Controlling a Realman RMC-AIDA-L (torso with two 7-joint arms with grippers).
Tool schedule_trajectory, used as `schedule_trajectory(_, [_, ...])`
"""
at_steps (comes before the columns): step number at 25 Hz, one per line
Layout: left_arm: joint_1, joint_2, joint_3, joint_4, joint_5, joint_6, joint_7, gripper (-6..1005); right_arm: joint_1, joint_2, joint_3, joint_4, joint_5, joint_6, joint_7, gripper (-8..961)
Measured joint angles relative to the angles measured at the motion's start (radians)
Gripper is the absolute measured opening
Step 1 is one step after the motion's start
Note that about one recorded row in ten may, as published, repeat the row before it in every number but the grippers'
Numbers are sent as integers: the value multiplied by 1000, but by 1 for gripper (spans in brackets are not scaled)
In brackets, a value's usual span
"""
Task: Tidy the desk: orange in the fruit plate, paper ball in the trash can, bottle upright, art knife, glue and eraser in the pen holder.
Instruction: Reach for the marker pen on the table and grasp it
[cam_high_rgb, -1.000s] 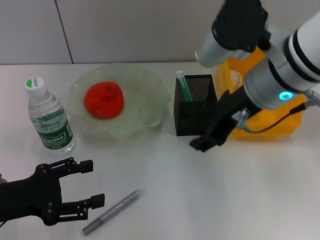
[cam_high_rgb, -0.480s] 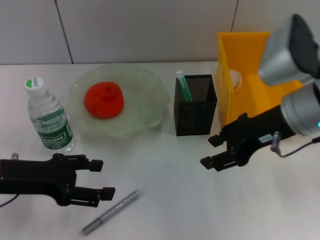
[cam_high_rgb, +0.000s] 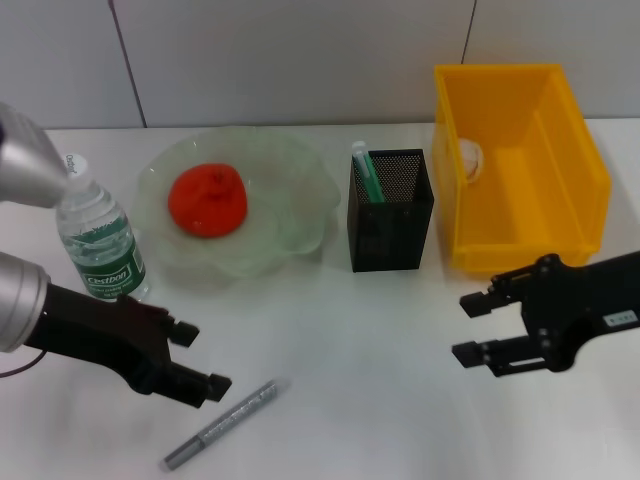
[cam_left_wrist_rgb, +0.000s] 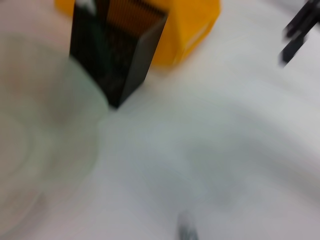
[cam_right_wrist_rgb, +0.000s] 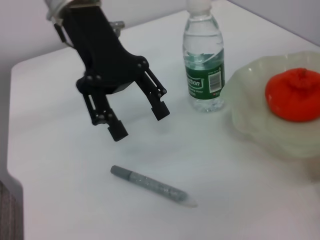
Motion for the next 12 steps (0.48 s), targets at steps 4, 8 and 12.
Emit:
schedule_trajectory(4, [-5,-1,112,93,94,6,-154,863,-20,0,74,8,2,-44,-78,593])
schedule_trajectory(8, [-36,0,208,130,193,21,-293,863,-30,-1,162,55,15,-59,-155,593])
schedule_trajectory(12, [-52,-2,279,139,238,29,-368,863,-31,-1,208,95,15,-68,-196,593])
